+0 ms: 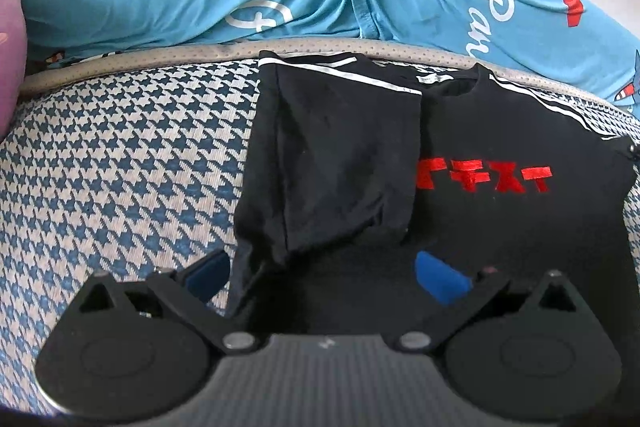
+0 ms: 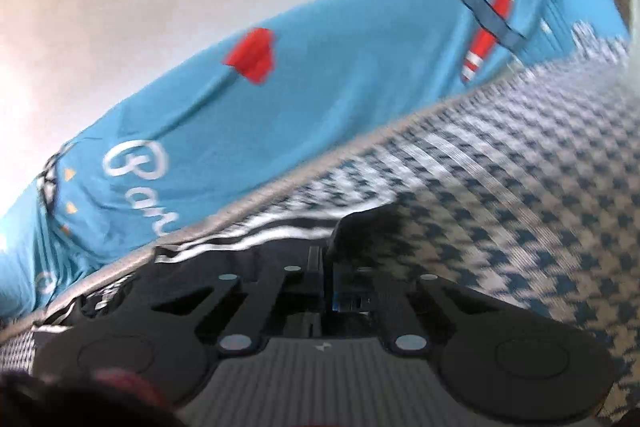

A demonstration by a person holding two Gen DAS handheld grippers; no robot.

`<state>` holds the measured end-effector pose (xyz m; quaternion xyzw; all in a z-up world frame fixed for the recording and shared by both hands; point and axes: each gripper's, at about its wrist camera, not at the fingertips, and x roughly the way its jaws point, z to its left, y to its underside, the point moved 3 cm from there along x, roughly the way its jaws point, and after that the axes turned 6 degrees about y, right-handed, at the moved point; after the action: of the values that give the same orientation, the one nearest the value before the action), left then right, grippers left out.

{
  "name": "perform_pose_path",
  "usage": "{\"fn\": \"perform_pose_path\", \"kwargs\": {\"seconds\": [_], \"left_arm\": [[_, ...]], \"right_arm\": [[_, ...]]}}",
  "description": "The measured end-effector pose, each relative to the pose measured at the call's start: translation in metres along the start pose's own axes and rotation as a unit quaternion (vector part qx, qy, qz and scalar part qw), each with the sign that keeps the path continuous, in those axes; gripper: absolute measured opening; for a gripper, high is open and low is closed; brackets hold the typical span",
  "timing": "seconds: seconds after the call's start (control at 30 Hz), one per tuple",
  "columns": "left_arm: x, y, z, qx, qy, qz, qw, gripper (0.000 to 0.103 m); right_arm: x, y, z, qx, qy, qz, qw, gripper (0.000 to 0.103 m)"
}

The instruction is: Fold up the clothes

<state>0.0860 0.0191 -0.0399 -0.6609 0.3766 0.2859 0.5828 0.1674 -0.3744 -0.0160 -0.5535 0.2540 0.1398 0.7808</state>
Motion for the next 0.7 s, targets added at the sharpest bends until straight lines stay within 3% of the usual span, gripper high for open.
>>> {"fn": "perform_pose_path", "kwargs": {"seconds": [0.17, 0.3, 0.63, 0.7], "left_arm": [[-0.002, 0.000, 0.003, -0.003, -0.002, -0.002, 1.0000, 0.103], [-0.002, 0.000, 0.005, -0.005, -0.002, -0.002, 1.0000, 0.103], [-0.005, -0.002, 0.008, -0.010, -0.001, -0.007, 0.9999, 0.103], [-0.005, -0.002, 0.009, -0.010, -0.002, -0.007, 0.9999, 0.103]], "right_arm": [[-0.018, 0.014, 0.059, -0.118, -0.054, -0.030, 0.991, 0.007], [-0.024, 0.037, 0.101, -0.188, -0.138, -0.001, 0.972, 0.009], [-0.026, 0.031, 0.087, -0.109, -0.175, 0.041, 0.978, 0.009], [-0.024, 0.027, 0.079, -0.094, -0.165, 0.046, 0.981, 0.009]]}}
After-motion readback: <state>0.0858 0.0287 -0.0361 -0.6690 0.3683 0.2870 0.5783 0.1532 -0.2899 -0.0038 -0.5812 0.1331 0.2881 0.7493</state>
